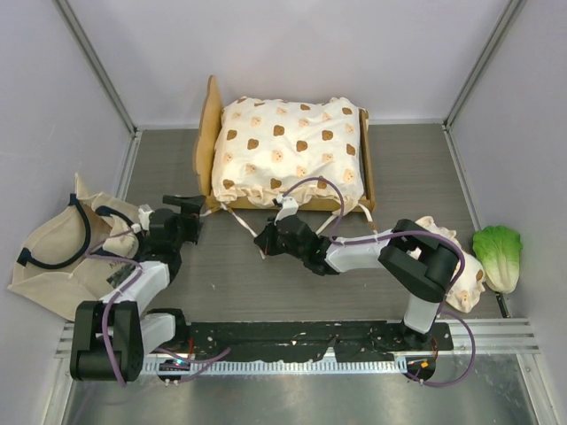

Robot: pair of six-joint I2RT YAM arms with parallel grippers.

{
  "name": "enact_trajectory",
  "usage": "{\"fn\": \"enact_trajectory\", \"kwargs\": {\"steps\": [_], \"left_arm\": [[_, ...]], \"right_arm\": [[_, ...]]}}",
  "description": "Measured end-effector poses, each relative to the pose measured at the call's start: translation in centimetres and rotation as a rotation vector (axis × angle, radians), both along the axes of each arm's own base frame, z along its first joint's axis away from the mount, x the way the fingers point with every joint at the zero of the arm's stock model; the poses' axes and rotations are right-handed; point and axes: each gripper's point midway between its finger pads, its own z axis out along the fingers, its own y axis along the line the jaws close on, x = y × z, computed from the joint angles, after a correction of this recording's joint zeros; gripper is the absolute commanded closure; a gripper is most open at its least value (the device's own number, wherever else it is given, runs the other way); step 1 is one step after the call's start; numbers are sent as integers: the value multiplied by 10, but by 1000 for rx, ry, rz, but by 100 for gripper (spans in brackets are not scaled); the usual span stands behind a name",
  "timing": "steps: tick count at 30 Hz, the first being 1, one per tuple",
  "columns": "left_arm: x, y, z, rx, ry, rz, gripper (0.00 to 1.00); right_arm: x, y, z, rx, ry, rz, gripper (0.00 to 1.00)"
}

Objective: Set up the pet bed

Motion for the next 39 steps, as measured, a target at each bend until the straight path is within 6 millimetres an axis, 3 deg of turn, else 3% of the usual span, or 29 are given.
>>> {"fn": "enact_trajectory", "kwargs": {"steps": [7, 12, 16, 20, 25, 28, 33, 35, 39], "left_arm": [[-7, -4, -38, -24, 119, -10, 3], [-9, -4, -41, -70, 107, 17, 18], [-16, -5, -41, -91, 77, 24, 20], [-18, -4, -35, -91, 81, 29, 28], [-21, -3, -20, -51, 67, 15, 28], [-17, -5, 5, 37, 46, -9, 26], [-22, -33, 54, 170, -58, -93, 23], [-23, -39, 53, 177, -54, -112, 23], [-26, -45, 13, 201, 59, -133, 24]], "right_arm": [[0, 0, -1, -6, 0, 2, 99], [-1, -1, -2, -14, 0, 5, 99], [-1, 0, -1, -17, -5, 12, 99], [-1, 0, -2, -22, -7, 17, 99], [0, 1, 1, -20, -10, 21, 99], [0, 2, 2, -18, -11, 23, 99], [-1, 2, 1, -20, -8, 26, 99], [-1, 2, 1, -20, -8, 26, 99], [-1, 2, 1, -20, -8, 26, 99]]}}
